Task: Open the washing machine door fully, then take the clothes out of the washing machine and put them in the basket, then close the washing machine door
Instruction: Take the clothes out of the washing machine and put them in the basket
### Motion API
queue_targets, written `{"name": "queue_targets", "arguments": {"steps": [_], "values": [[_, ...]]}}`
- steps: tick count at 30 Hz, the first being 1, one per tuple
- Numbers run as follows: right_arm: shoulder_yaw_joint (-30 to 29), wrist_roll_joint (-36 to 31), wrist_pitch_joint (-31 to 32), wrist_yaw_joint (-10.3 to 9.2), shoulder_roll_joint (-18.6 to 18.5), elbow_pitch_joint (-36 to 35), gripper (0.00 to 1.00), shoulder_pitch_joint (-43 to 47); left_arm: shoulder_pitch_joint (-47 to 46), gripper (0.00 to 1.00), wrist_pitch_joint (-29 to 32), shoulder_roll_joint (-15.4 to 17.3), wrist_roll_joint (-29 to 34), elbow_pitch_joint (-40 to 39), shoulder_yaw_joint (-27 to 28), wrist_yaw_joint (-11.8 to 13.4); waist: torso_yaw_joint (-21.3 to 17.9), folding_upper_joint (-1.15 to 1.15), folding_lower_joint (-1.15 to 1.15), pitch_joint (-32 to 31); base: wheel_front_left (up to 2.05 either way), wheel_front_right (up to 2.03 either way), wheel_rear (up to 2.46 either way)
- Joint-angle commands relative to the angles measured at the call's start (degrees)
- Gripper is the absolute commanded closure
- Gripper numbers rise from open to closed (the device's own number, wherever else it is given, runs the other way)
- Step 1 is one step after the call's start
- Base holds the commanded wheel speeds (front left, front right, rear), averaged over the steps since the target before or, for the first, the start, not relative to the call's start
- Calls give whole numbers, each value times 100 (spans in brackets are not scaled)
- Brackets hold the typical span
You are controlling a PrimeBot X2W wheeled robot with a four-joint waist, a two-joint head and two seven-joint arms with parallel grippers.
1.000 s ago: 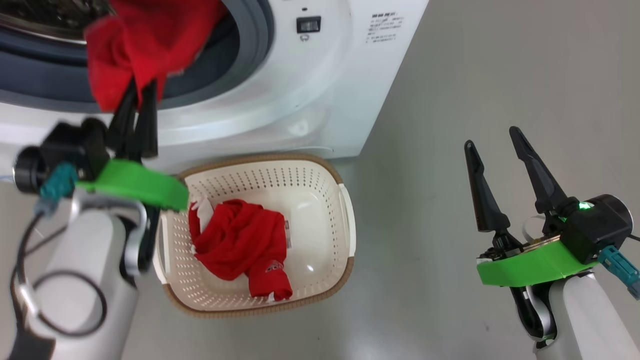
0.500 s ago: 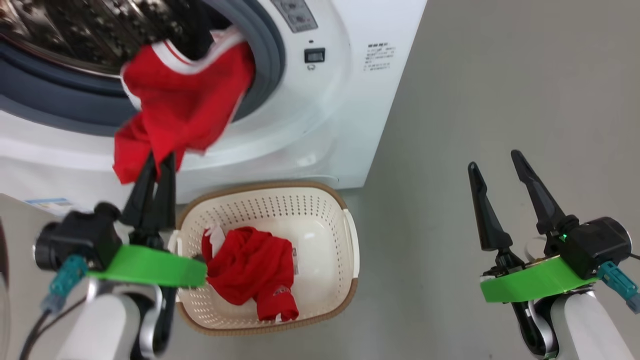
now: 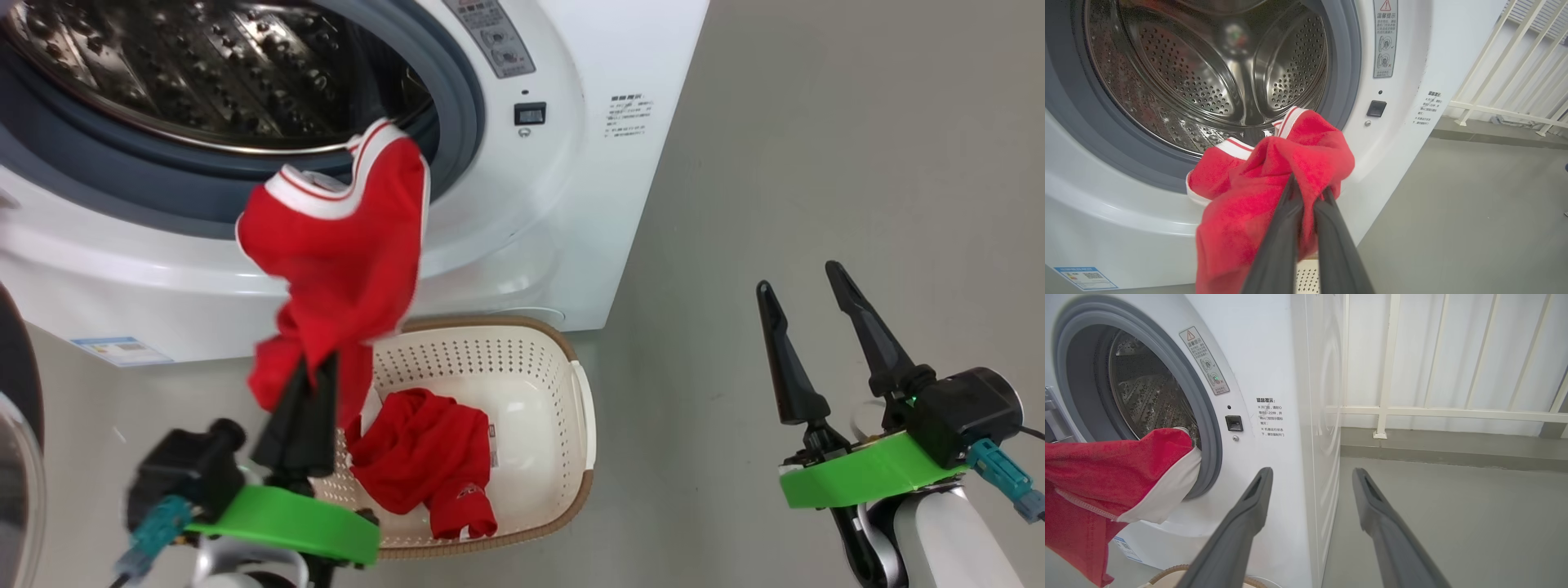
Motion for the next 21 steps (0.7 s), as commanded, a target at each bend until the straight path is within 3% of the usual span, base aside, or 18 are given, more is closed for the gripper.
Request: {"name": "queue_targets", "arguments": {"steps": [1,17,21], "values": [[141,33,-36,20,-11,-139,0,68,-49,100,-23,13,-106,12,157,-69,-17,0,0,42,0,0,0],[272,147,-36,20,-11,-122,0,-185,-1335,100,-245,-508,-521,3352,-79,-732,-361,0,0,689,0,0,0],[306,234,-36,20,-11,-66,0,-278,-1817,100,-206,-602,-603,4559,-95,-875,-491,0,0,857,0,0,0]]}}
